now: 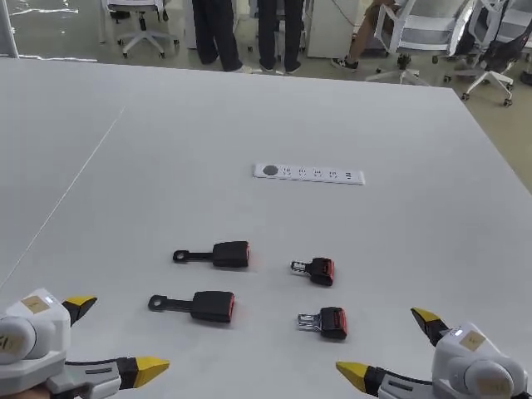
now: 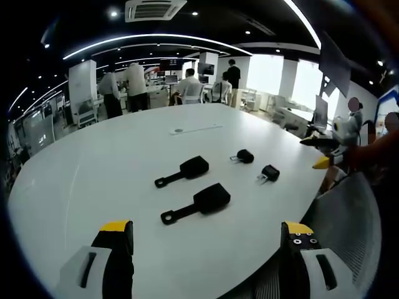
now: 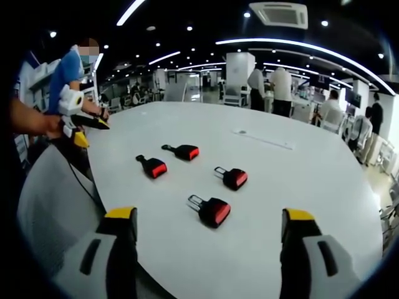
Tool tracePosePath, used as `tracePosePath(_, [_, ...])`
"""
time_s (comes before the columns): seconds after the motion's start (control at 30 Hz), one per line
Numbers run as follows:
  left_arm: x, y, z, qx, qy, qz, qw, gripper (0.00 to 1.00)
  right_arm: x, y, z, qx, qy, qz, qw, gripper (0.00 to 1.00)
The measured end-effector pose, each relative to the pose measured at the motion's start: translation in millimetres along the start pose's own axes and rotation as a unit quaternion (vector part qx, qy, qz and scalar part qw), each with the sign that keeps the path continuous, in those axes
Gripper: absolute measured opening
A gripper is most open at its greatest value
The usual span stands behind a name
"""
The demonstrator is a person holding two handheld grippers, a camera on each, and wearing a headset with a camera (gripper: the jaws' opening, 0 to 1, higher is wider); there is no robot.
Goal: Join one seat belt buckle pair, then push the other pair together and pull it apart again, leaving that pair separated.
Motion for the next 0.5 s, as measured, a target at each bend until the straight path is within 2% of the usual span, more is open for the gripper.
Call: tracePosePath(0.5, [3.0,3.6,2.1,-0.005,-0.003,0.003,1.0000,1.00,0.5,1.4,2.1,0.003,-0.004,-0.003,1.0000,0.97])
Point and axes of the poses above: the centre of the closed fingertips' face, and the gripper's own axes: z roughly forward along the fingers, y roughly to its right, x roughly out of its top, the point moved 1 cm from there along -z, roughly backward along the fingers, and after that the axes turned 4 degrees about -y, right-handed, at the moved point
